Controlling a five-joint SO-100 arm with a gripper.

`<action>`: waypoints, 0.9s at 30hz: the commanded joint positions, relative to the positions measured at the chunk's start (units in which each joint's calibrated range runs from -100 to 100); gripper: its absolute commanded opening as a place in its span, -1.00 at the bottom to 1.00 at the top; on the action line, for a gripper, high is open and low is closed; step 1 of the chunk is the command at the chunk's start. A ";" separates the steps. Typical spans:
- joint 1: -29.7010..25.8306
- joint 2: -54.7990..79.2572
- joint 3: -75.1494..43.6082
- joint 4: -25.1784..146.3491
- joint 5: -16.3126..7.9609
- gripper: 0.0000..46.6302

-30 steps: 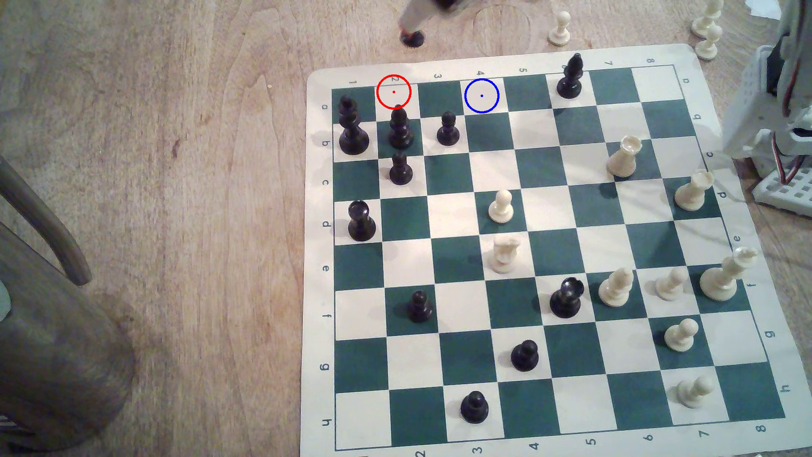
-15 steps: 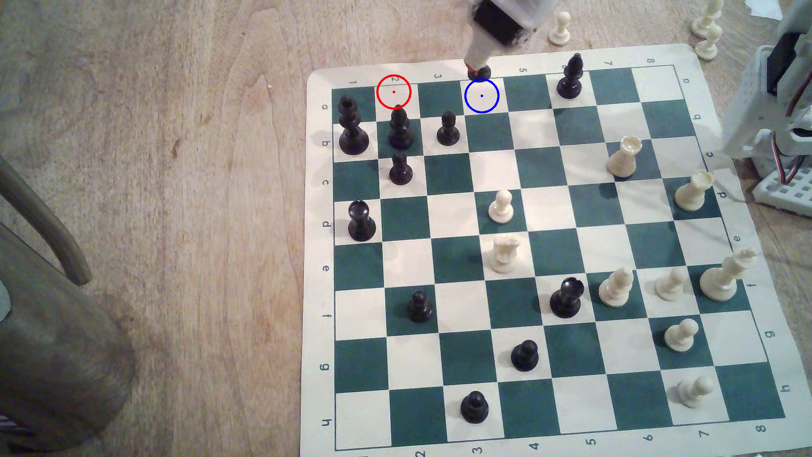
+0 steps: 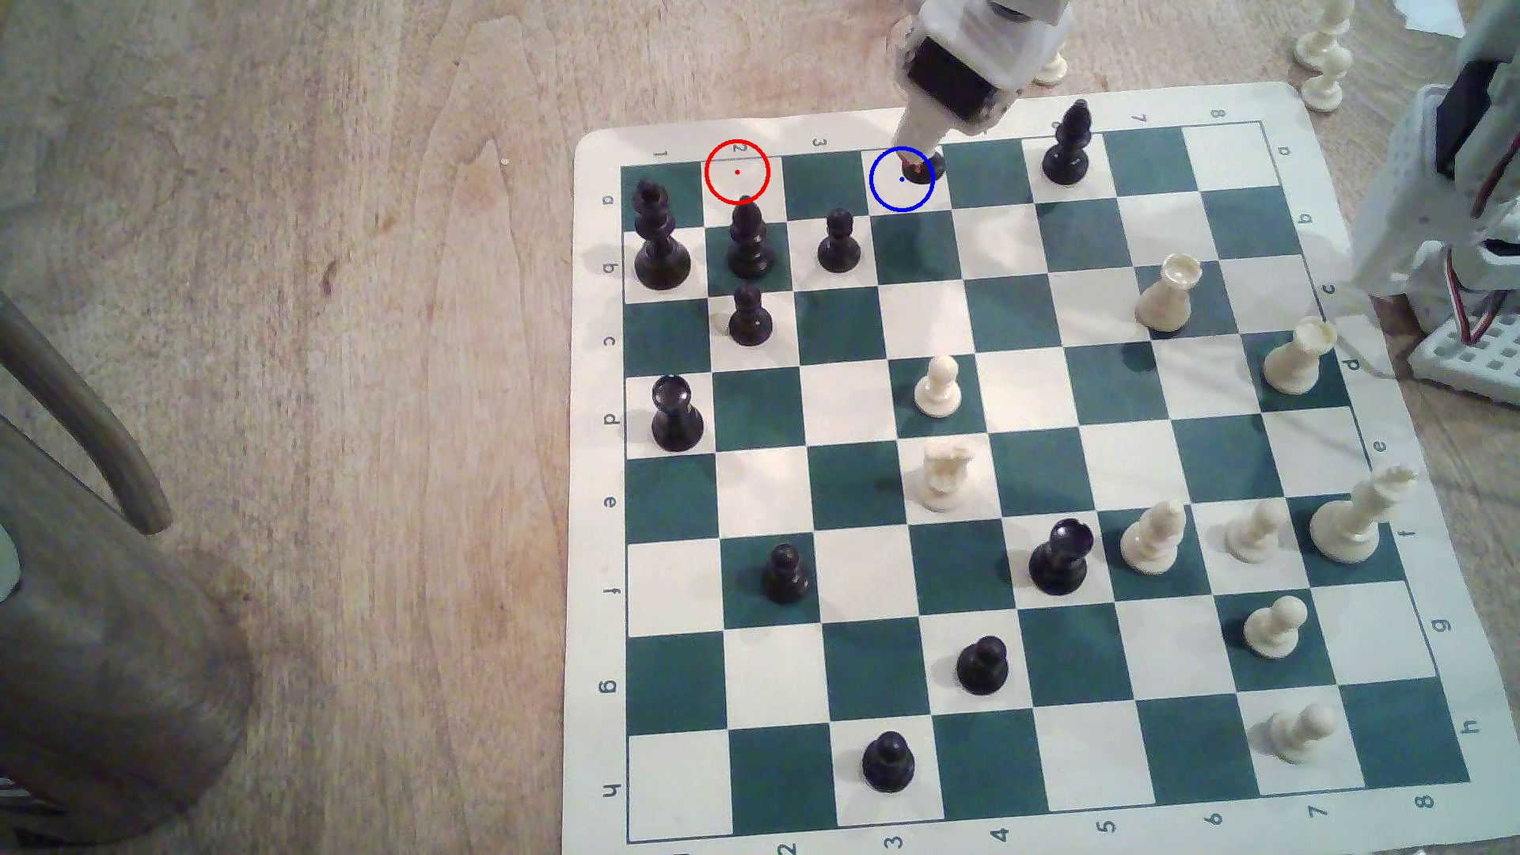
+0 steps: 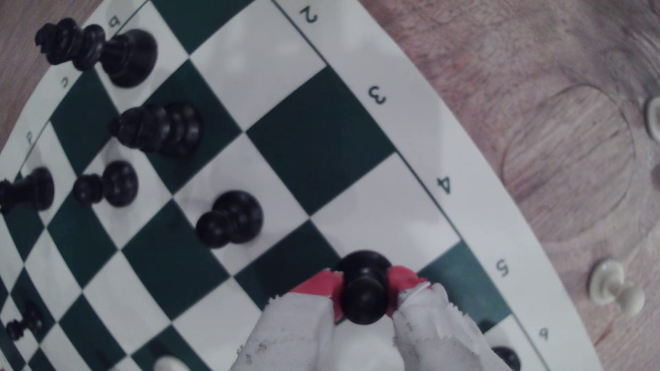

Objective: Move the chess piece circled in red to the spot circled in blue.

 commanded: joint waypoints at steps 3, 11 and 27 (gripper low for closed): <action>0.44 -0.94 -0.96 -2.12 0.00 -0.99; 1.14 2.45 -1.51 -3.92 0.15 -0.99; 2.32 5.51 -1.69 -6.54 0.44 -0.99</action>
